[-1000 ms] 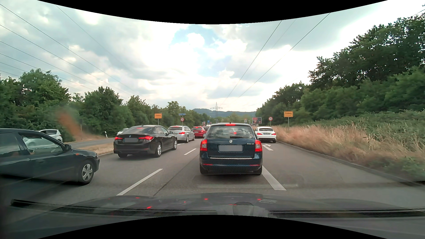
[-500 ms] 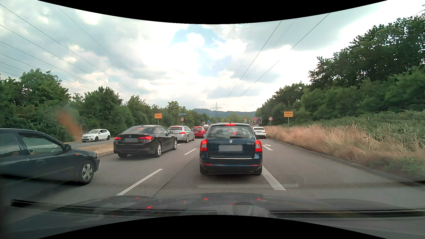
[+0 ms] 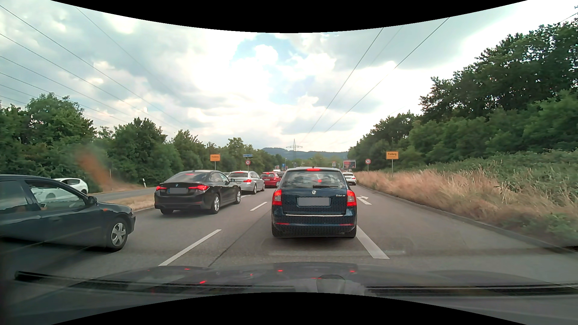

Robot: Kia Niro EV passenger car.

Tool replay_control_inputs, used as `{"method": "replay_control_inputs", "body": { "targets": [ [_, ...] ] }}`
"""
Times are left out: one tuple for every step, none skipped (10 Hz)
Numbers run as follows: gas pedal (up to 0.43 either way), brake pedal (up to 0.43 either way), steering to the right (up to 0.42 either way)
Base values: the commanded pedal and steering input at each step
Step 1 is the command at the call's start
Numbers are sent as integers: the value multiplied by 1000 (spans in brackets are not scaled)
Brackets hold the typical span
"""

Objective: Follow the waypoints while adhering to traffic rules and regulations

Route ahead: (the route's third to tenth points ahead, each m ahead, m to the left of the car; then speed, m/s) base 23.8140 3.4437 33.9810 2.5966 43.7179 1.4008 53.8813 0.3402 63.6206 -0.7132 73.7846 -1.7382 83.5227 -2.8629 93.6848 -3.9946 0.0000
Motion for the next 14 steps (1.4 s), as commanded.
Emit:
{"method": "replay_control_inputs", "body": {
  "targets": [
    [0, 287, 1],
    [0, 287, 1],
    [0, 287, 0],
    [0, 287, 0],
    [0, 287, 0],
    [0, 287, 1],
    [0, 287, 0],
    [0, 287, 0],
    [0, 287, 0],
    [0, 287, 1],
    [0, 287, 0],
    [0, 287, 0],
    [0, 287, 1],
    [0, 287, 1]
  ]
}}
